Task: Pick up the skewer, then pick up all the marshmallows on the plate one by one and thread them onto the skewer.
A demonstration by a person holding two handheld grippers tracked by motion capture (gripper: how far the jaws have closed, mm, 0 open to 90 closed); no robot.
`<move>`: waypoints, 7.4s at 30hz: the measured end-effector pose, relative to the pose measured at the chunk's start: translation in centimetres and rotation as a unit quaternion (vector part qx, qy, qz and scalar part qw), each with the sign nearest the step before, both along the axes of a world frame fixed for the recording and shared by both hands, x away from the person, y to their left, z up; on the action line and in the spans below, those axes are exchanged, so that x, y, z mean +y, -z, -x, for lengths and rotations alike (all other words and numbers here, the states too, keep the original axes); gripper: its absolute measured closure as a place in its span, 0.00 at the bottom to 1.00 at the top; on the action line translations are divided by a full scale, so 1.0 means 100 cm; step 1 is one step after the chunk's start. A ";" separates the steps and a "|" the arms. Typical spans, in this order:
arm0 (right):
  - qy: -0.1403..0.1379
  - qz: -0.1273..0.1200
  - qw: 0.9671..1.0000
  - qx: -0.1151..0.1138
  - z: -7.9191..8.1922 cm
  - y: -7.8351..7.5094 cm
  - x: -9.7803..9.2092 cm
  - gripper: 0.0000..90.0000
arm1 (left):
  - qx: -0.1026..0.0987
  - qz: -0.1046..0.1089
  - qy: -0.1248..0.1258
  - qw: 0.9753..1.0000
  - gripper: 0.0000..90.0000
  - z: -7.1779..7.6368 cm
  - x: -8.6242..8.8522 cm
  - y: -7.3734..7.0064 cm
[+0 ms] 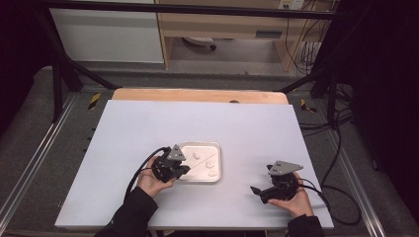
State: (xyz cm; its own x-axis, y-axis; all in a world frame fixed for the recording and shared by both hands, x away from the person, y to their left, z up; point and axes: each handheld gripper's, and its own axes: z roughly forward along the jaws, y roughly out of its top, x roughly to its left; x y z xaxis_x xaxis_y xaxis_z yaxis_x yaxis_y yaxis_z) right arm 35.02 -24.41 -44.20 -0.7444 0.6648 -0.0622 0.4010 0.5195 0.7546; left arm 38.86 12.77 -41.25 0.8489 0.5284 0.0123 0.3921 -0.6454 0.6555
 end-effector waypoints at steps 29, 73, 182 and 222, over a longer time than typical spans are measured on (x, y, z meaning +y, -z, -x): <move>-0.092 0.138 0.980 -0.106 0.006 -0.029 0.045 0.13 | -0.010 -0.027 0.060 0.998 0.99 0.016 -0.050 -0.022; -0.255 0.300 0.892 -0.224 0.008 -0.020 0.070 0.70 | -0.006 -0.065 0.122 0.990 0.99 0.022 -0.118 -0.027; 0.024 0.021 0.999 0.023 -0.012 -0.022 0.032 0.06 | -0.011 0.022 -0.034 0.999 0.99 0.036 0.036 -0.019; 0.031 -0.046 0.998 0.032 -0.049 -0.038 0.118 0.02 | -0.022 0.090 -0.086 0.992 0.99 0.057 0.087 0.005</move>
State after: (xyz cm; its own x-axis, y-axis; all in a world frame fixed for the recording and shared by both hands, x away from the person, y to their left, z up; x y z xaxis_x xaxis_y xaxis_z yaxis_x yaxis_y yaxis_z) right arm 39.87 -12.63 -40.45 -0.7019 0.7106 0.0478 0.4791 0.4214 0.7700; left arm 33.15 21.48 -41.80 0.7463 0.6628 -0.0607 0.4550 -0.4414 0.7734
